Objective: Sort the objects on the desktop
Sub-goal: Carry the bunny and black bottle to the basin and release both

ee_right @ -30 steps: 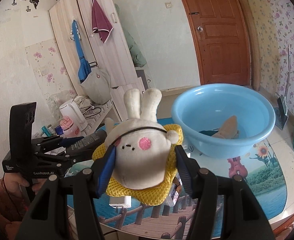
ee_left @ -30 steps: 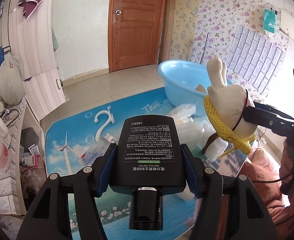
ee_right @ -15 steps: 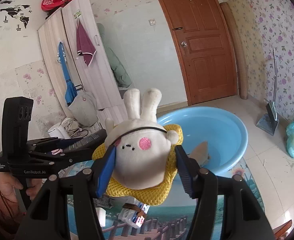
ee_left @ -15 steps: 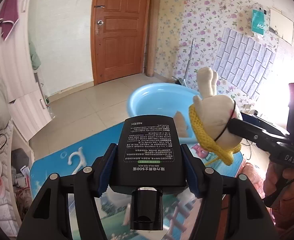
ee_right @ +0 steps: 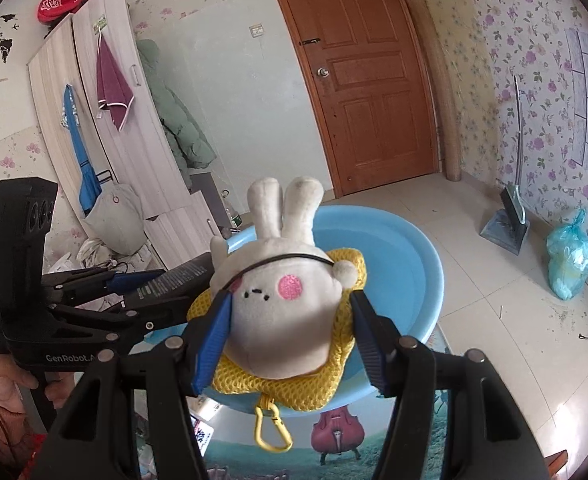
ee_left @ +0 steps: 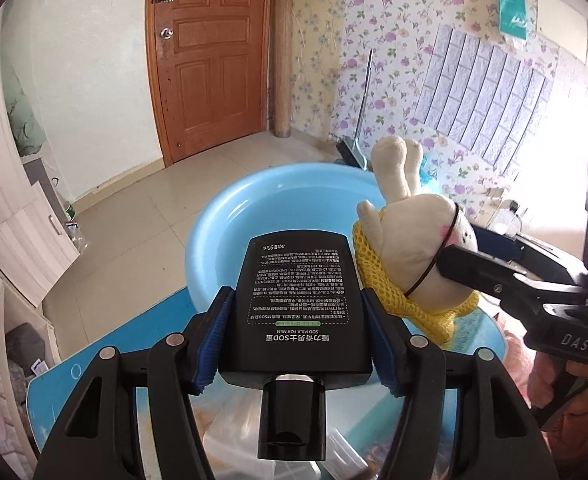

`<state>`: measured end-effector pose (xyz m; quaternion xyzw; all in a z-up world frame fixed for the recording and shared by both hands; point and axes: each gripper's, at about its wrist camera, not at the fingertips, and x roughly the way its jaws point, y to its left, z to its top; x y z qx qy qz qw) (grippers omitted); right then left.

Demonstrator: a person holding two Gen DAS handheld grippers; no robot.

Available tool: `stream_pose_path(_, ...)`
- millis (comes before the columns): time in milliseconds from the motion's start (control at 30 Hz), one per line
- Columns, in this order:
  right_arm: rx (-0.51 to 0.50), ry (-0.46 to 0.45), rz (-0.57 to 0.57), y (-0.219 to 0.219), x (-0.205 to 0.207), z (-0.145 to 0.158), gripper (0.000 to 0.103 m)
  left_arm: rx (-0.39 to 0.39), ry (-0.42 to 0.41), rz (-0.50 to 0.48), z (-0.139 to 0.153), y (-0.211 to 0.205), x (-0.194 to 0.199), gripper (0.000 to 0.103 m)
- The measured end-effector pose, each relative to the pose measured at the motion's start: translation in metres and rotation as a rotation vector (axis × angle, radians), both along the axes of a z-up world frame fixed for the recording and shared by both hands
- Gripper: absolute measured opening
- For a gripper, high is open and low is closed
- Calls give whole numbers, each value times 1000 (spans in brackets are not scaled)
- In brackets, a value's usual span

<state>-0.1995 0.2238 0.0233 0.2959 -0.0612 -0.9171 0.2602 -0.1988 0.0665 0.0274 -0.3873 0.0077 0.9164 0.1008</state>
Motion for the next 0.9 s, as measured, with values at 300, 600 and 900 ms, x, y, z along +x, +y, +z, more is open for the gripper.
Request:
stream_pose_path(300,47,-46,-28,-10,-14,-16,63,-30,26,1,-5,-6,-5,85)
stream_pose_path(600,122,-48,-73,-21,4,-15,66,-8,21,30,-2,-25,32,93)
stream_pose_path(900,172,-30,-78,-34,33,-3,66,-12,20,71,-1,-45,81,101)
